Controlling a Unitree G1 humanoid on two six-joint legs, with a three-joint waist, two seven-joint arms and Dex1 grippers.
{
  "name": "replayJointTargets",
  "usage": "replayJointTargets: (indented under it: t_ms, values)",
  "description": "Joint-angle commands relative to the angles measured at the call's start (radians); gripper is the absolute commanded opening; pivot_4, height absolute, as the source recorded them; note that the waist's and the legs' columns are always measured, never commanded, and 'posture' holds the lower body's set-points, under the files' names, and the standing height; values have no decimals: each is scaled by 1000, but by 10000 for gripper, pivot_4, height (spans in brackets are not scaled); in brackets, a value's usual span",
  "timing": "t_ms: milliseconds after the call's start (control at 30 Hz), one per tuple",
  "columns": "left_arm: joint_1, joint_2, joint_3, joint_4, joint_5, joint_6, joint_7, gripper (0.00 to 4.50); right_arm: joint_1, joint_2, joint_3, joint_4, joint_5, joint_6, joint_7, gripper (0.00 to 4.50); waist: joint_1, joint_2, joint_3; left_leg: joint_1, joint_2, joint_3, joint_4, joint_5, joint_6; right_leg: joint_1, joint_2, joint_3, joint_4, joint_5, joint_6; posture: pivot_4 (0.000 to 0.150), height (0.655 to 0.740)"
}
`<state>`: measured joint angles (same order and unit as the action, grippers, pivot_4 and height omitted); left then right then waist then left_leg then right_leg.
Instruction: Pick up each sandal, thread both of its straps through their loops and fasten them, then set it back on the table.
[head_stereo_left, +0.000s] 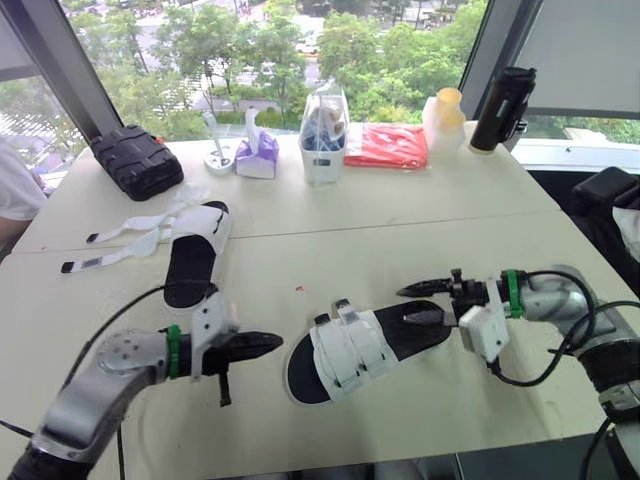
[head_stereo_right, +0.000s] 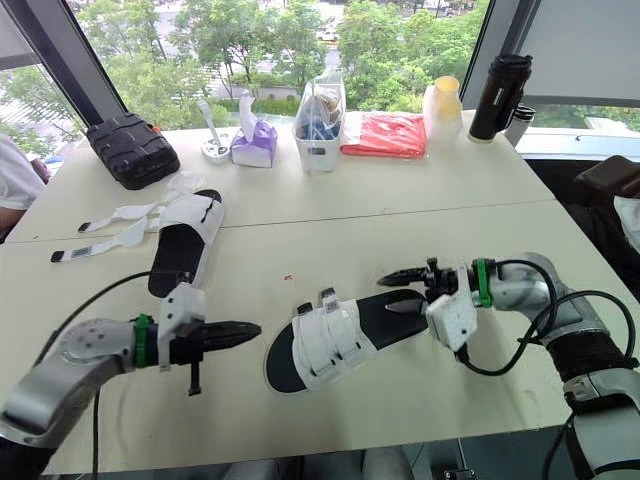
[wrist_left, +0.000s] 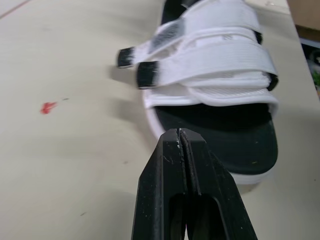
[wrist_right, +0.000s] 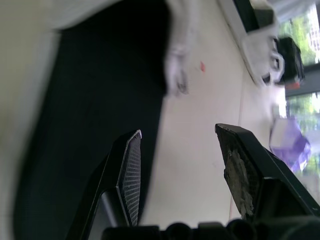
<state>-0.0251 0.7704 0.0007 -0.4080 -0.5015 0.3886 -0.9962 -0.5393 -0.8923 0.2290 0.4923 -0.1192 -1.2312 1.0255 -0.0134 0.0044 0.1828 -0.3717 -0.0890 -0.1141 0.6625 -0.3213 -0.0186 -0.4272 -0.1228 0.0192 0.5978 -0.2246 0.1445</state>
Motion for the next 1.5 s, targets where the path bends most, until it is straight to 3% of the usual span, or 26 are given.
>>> replayJointTargets:
  t_ms: [33, 167, 267, 333, 633, 867, 967, 1200, 1367, 1500]
  values:
    - [-2, 10, 36, -29, -30, 18, -4, 0, -26, 9, 23, 22, -14, -152, -72, 25255, -1, 0, 0, 0, 0, 0, 0, 0, 0, 0, 0, 0, 0, 0, 0, 1500, 7400]
    - [1, 8, 42, -30, -27, 25, -1, 0, -36, 41, 54, 30, -65, -202, -132, 25255, -1, 0, 0, 0, 0, 0, 0, 0, -1, 0, 1, 0, 0, 1, -1, 1500, 7400]
    - [4, 4, 42, -36, -22, 25, 8, 0, -57, 98, 64, 29, -128, -234, -183, 34301, -2, 0, 0, 0, 0, 0, 1, 1, -1, 0, 2, 1, 0, 2, -2, 1500, 7400]
    - [4, 2, 41, -41, -23, 28, 14, 0, -77, 148, 58, 23, -182, -239, -218, 43438, -3, 0, 0, 0, 0, 0, 1, 1, -2, 0, 3, 1, 0, 2, -3, 1500, 7400]
    - [17, -11, 24, -59, -9, 30, 41, 0, -123, 284, 66, -12, -371, -274, -358, 43438, -1, -1, 0, 0, 1, 0, 1, 3, -5, -1, 4, 1, 2, 3, -5, 1500, 7400]
    - [18, -19, 20, -69, -8, 39, 57, 0, -110, 321, 66, -50, -492, -332, -442, 43438, -2, -1, 0, 0, 1, 0, 1, 3, -5, -1, 5, 1, 3, 3, -5, 1500, 7400]
    - [23, -19, 17, -66, -2, 34, 59, 0, -113, 335, 60, -55, -548, -330, -476, 34750, -3, -1, 0, 0, 1, 0, 1, 3, -5, -1, 5, 1, 3, 3, -5, 1500, 7400]
    - [31, -32, 11, -75, 3, 35, 73, 0, -146, 331, 48, -55, -610, -257, -558, 303, -6, -2, -1, 1, 1, 0, 1, 5, -8, -2, 5, 2, 7, 3, -6, 1500, 7400]
    - [31, -55, 9, -78, 8, 33, 99, 0, -190, 319, -31, -56, -669, -40, -666, 303, -5, -2, -1, 3, 1, 0, 3, 6, -10, -3, 6, 3, 13, 4, -8, 1500, 7400]
    - [32, -79, -1, -82, 18, 32, 120, 0, -233, 307, -54, -29, -742, 252, -716, 303, -4, -2, -1, 4, 1, 0, 3, 8, -12, -3, 6, 3, 16, 4, -9, 1500, 7400]
